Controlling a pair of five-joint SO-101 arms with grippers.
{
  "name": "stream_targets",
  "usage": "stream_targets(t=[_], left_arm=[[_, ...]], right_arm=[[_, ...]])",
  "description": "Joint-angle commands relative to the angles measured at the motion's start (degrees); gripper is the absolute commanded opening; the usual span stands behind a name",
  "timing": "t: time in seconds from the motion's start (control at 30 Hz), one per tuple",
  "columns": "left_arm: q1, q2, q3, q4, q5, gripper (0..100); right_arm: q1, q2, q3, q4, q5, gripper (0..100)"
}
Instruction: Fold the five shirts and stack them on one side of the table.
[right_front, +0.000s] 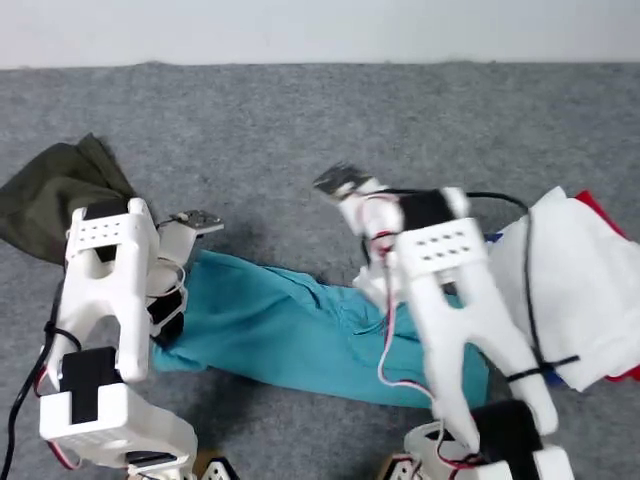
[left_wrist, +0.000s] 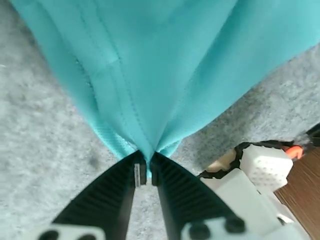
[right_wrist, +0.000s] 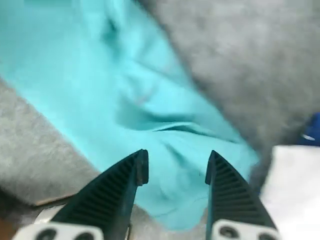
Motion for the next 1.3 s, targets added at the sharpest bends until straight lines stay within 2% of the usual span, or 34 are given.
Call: stream_targets(t=[0.0, 0.13, 0.23, 0.53, 0.8, 0.97, 1.17, 1.27], left_arm=[[0.5, -1.0, -4.0, 0.8, -0.2, 2], [0.5, -1.0, -7.1, 1.0, -0.1, 2], [0.5, -1.0, -9.0, 1.1, -0.1, 2], [0.4, -0.4, -9.4, 1.1, -0.1, 2], [0.4, -0.4, -9.4, 1.1, -0.1, 2], [0.4, -0.4, -9.4, 1.1, -0.1, 2], [0.4, -1.1, -9.6, 1.2, 0.4, 2], [0.5, -1.1, -9.7, 1.2, 4.0, 2]], right_arm=[[5.9, -0.8, 1.7, -8.1, 1.2, 19.8], [7.4, 3.7, 7.8, -19.0, 1.9, 19.8], [7.5, 5.8, 10.0, -22.3, 1.9, 19.8], [7.1, 0.8, 17.9, -18.9, 3.5, 19.8], [7.1, -20.6, 32.2, -15.0, 3.7, 19.8], [7.3, -30.5, 37.4, -7.8, 10.3, 19.8], [7.6, -33.3, 33.1, -5.1, 10.3, 19.8], [7.6, -33.2, 27.5, -4.7, 10.2, 19.8]])
